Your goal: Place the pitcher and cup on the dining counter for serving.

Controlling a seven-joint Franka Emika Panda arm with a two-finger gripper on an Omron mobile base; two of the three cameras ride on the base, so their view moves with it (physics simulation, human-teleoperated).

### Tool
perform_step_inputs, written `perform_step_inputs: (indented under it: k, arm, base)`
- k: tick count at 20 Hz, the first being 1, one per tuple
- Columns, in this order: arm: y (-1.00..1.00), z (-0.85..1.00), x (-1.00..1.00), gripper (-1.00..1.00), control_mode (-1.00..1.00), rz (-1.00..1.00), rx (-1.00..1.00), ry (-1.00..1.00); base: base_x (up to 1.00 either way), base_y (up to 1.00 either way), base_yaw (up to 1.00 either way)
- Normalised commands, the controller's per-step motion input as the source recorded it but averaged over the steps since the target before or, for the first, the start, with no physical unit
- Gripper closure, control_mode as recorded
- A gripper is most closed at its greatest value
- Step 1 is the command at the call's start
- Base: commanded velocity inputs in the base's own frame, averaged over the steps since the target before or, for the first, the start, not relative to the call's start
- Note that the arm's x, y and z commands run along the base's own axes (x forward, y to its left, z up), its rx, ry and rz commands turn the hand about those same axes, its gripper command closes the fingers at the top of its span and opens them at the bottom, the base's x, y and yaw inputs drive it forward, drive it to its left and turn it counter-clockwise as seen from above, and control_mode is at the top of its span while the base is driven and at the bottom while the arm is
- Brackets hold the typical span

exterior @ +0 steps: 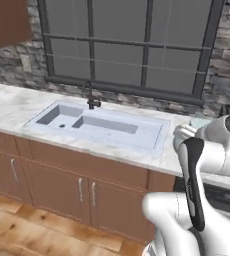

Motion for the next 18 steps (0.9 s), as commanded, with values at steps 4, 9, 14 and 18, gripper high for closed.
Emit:
perform_step_inputs:
  k: [4, 9, 14, 18]
  arm:
    - [0.00, 0.00, 0.00, 1.00, 1.00, 0.00, 0.00, 0.00]
    - [0.00, 0.00, 0.00, 1.00, 1.00, 0.00, 0.00, 0.00]
    - [0.00, 0.00, 0.00, 1.00, 1.00, 0.00, 0.00, 0.00]
    - [0.00, 0.00, 0.00, 1.00, 1.00, 0.00, 0.00, 0.00]
  base:
    - [0.00, 0.00, 1.00]
    - [0.00, 0.00, 1.00]
    - [0.00, 0.00, 1.00]
    - [0.00, 0.00, 1.00]
